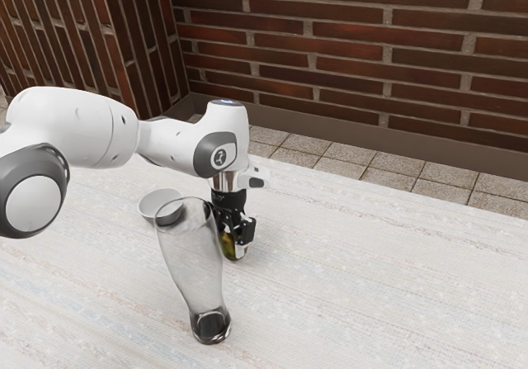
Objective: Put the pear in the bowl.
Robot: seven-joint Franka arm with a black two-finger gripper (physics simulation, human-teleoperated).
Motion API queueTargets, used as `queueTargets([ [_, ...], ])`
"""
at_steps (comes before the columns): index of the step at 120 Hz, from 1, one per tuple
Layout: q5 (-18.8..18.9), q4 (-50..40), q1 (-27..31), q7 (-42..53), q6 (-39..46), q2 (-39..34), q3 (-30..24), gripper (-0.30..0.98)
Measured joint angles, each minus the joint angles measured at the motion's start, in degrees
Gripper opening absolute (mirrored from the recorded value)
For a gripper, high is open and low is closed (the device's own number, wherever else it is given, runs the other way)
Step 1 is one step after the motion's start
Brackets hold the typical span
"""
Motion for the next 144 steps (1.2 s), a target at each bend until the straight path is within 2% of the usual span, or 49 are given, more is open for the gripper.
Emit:
queueTargets([
  [63, 0.15, 0.54, -0.19, -0.26, 0.08, -0.25, 0.06, 0.35],
  [85, 3.54, 5.07, -0.38, -0.2, 0.06, -1.52, 0.58, 0.33],
  [107, 6.6, 8.3, 0.66, -0.12, 0.01, -2.79, 5.13, 0.33],
  [125, 7.15, 6.33, 3.53, 0.01, -0.2, -4.88, 7.94, 0.35],
  [144, 7.19, 5.85, 6.99, 0.34, -0.38, -5.02, 8.49, 0.36],
])
